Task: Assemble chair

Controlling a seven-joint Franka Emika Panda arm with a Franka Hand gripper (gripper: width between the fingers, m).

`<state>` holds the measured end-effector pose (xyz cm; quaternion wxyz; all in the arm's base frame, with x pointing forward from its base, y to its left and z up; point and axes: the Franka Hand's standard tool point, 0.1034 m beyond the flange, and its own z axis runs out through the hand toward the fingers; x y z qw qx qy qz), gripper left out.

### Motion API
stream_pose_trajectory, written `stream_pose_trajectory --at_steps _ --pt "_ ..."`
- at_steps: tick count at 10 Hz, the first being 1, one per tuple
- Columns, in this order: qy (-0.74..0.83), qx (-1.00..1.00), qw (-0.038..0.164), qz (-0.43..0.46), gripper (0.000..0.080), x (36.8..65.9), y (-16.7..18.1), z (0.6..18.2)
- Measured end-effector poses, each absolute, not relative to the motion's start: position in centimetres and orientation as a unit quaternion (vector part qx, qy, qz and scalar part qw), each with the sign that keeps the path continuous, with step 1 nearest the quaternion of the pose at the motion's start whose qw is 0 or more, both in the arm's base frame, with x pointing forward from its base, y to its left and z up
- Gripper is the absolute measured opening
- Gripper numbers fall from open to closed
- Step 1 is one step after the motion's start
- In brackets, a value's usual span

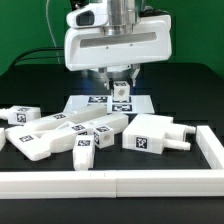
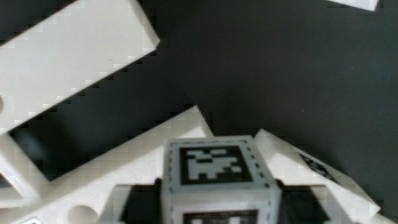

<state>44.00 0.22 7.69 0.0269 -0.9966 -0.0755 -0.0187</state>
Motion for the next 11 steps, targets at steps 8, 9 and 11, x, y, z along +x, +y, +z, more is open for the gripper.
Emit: stream_pose_trajectory --at_steps 8,9,11 --pt "-0.059 -0.998 0.014 -0.020 0.0281 38.8 0.2 2.3" --pt "-0.060 -0.998 0.015 -0.018 0.0391 38.7 0.3 2.2" --pt "-0.068 -0.997 0.018 -0.012 0.0611 38.3 1.0 2.1"
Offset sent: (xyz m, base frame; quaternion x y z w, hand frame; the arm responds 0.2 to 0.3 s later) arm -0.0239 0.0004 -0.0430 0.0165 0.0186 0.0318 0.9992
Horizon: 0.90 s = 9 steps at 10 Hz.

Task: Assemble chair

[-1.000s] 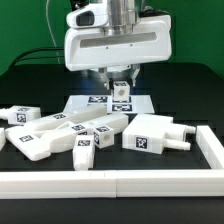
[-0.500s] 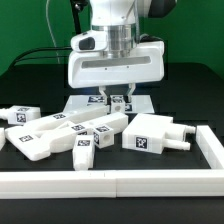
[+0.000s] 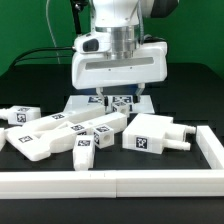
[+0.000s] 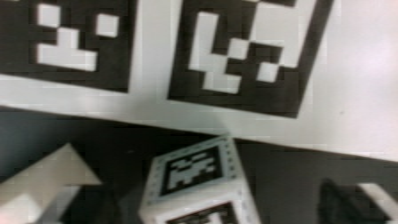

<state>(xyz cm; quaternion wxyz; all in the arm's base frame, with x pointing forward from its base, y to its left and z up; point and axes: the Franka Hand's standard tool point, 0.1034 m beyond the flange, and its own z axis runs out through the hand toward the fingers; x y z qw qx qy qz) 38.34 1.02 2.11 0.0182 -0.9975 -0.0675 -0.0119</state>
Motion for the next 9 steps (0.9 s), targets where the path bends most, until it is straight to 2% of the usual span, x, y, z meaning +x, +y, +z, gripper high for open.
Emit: stream_pose_trajectory --at_steps 1,2,5,6,9 --pt "-0.066 -0.998 0.020 -0.008 0.0611 38.4 1.6 2.4" --pt "-0.076 -0.997 0.026 0.003 0.0642 39.2 2.4 3.6" --pt "-0.090 -0.995 0.047 0.025 0.0649 45.2 3.4 7.4" --pt "-0.092 -0.994 0.048 0.021 0.0649 46.2 3.4 7.7" --pt "-0.100 -0.994 0.047 0.024 0.0649 46.0 3.4 7.3"
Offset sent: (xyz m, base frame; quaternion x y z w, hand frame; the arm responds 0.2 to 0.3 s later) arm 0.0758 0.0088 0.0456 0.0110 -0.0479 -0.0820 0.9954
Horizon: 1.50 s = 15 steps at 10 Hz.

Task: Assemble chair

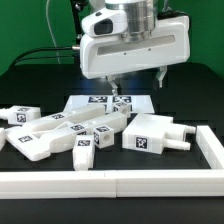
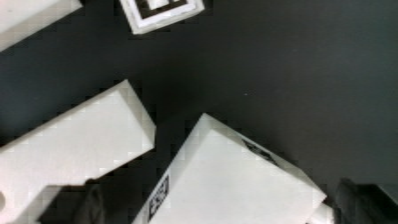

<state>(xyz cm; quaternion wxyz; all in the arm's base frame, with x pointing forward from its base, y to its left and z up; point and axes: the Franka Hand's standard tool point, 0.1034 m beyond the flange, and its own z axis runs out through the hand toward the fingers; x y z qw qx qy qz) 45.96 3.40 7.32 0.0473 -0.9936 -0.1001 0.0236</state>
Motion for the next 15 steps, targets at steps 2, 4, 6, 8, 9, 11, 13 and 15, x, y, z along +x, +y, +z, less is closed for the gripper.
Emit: stream_pose_trajectory --at_steps 2,4,6,8,9,11,13,15 --pt "-0.173 -0.985 0.026 0.002 0.0649 49.2 4.5 6.9" --pt "-0.263 -0.965 0.010 0.004 0.0649 52.3 8.2 5.2" --pt "-0.258 -0.966 0.012 0.003 0.0649 51.8 8.3 4.8" --pt "-0.281 -0.960 0.008 -0.002 0.0649 51.9 8.5 4.8" --pt "-0.324 -0.946 0.000 -0.015 0.0649 52.3 9.1 4.9" --pt "-0.447 -0.894 -0.027 -0.007 0.0649 55.4 11.5 5.3" --pt "-0.423 -0.906 -0.018 -0.011 0.0649 55.5 11.5 4.8" --pt "-0.424 -0.905 -0.018 -0.010 0.0649 55.4 11.4 4.7"
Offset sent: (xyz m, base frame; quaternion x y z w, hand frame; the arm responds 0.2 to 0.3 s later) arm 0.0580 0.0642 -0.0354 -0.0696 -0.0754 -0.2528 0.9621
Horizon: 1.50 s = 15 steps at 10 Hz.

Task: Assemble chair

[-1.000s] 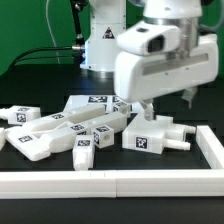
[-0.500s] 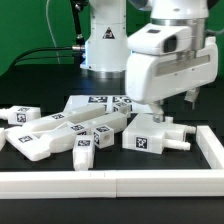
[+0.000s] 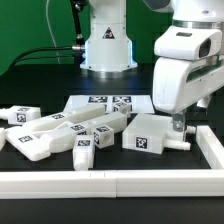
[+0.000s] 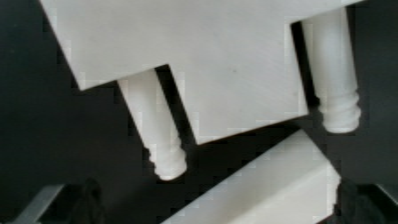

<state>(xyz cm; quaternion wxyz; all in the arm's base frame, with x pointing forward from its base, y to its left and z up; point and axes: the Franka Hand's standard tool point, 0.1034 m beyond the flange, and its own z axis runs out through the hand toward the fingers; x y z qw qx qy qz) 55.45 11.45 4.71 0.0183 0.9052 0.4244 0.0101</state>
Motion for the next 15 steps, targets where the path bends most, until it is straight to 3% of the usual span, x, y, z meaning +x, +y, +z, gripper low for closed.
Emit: stream_pose_trajectory --at_steps 6,7,8,9,10,15 --pt "0.497 0.867 0.016 0.020 0.0649 54.5 10.3 2.0" --pt "0.498 0.867 0.016 0.026 0.0614 54.4 10.4 2.0" --pt "0.497 0.867 0.017 0.027 0.0526 54.6 10.4 2.1" --pt "0.498 0.867 0.017 0.027 0.0526 54.6 10.4 2.1" --pt "0.498 0.867 0.017 0.028 0.0360 54.6 10.4 2.1" --pt "0.445 0.895 0.017 0.021 0.0363 55.1 10.1 3.0"
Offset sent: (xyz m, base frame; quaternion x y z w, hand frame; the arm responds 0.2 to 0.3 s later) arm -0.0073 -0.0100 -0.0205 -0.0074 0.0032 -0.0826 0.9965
